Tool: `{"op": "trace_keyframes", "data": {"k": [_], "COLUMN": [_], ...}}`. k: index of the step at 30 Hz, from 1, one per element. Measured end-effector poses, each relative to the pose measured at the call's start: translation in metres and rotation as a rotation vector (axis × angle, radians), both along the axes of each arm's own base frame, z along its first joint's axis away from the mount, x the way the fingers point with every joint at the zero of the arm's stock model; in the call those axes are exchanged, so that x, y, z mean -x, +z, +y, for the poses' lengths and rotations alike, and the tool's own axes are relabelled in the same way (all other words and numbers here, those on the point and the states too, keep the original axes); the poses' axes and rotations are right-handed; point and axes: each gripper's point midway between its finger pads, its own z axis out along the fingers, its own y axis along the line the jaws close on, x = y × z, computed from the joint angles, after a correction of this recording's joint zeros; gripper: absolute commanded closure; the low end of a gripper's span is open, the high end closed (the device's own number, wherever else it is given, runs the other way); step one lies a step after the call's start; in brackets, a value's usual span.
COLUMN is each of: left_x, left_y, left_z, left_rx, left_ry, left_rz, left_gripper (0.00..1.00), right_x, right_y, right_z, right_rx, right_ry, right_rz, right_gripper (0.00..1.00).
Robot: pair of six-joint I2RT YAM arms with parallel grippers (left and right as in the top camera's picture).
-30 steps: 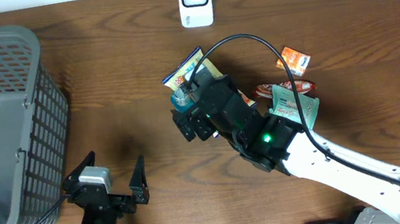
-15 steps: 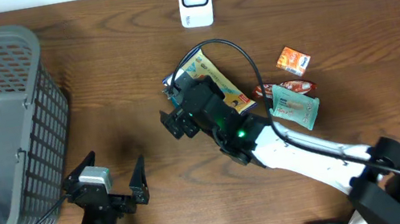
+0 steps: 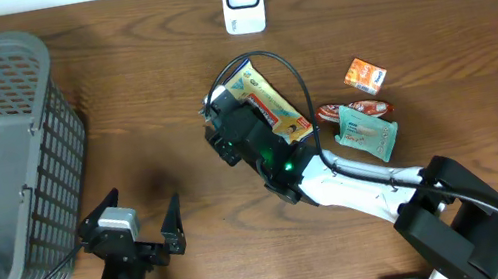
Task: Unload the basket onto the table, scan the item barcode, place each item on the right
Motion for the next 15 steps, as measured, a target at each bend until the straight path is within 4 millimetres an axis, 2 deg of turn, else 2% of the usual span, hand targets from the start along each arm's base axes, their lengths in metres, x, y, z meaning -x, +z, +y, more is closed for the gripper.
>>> {"op": "trace_keyframes", "data": {"k": [3,10,15], "left_x": [0.000,0.000,0.000], "left_y": [0.000,0.000,0.000], "left_z": [0.000,0.000,0.000], "left_rx": [0.000,0.000,0.000], "left_ry": [0.000,0.000,0.000], "left_rz": [0.000,0.000,0.000], "left_gripper": [0.02,0.02,0.02], "right_x": [-0.002,-0.003,0.012], "right_y": [0.000,-0.001,0.006], "right_z": [-0.002,-0.008,-0.019], "right_rx": [-0.006,-0.001,-0.031], "right_ry": [-0.006,-0.022,0.016], "right_rz": [0.002,0.024,0.138], "right_gripper": [0.81,0.99,0.99]}}
